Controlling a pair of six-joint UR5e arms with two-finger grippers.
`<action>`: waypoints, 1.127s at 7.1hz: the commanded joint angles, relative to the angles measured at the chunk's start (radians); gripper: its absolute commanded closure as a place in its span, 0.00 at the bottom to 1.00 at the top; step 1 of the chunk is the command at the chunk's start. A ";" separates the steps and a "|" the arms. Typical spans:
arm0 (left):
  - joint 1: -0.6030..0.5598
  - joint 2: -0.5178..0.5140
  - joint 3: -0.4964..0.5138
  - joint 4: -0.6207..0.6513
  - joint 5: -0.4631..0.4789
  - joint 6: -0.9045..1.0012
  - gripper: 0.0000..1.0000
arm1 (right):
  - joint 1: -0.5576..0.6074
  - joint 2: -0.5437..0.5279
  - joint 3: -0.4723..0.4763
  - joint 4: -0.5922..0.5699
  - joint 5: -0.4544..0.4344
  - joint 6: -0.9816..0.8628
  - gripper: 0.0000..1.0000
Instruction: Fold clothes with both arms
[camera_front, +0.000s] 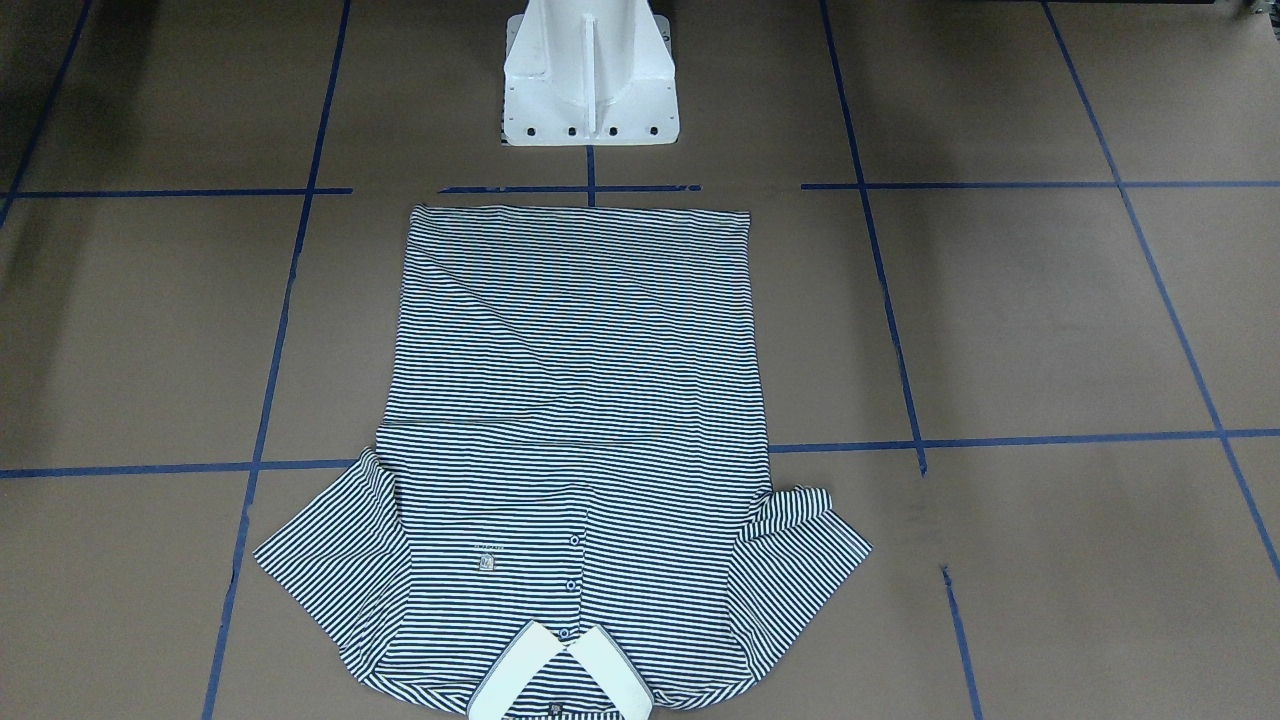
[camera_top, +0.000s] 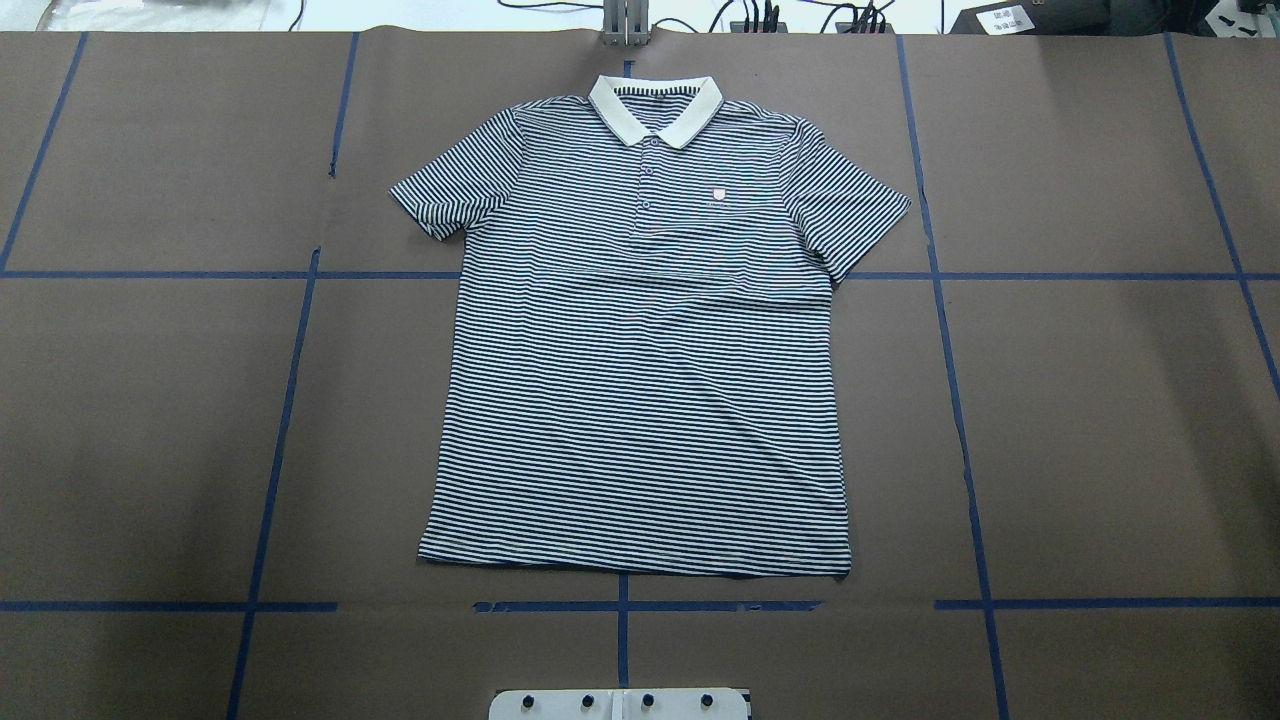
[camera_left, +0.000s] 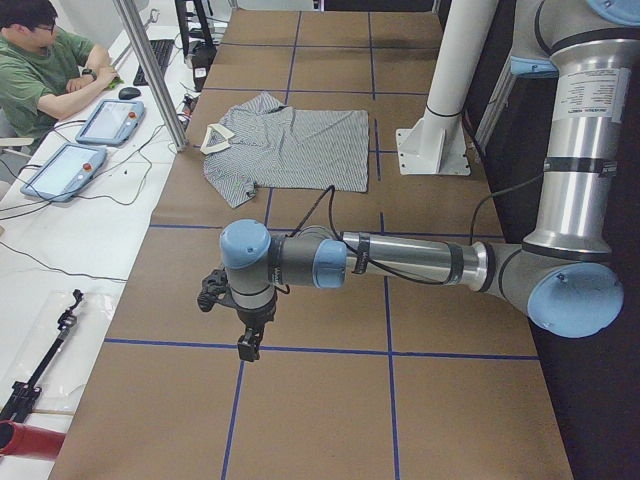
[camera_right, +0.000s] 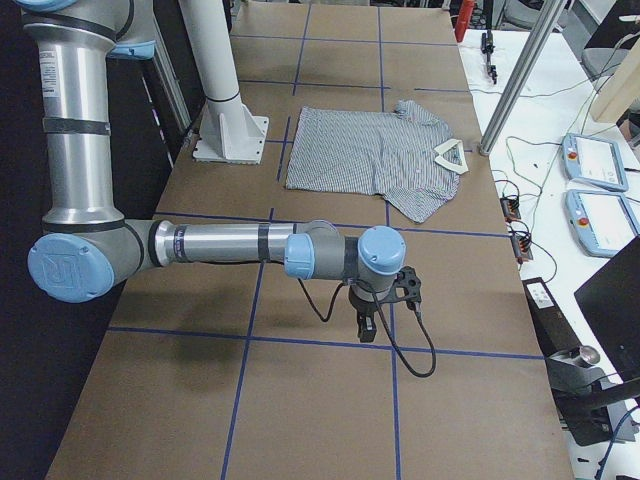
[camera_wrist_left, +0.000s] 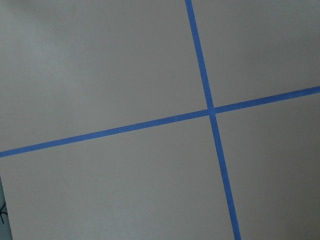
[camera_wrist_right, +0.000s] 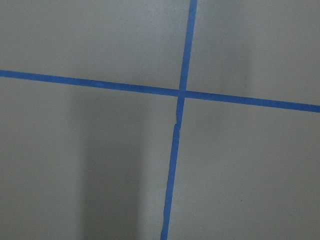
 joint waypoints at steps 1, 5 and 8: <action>0.001 0.002 -0.001 0.000 -0.003 0.000 0.00 | 0.008 -0.004 0.024 -0.004 -0.002 0.006 0.00; 0.011 -0.104 -0.042 -0.052 -0.013 -0.008 0.00 | -0.045 0.120 0.020 0.010 0.028 0.036 0.00; 0.086 -0.142 -0.024 -0.281 -0.013 -0.110 0.00 | -0.232 0.314 -0.160 0.188 0.037 0.266 0.00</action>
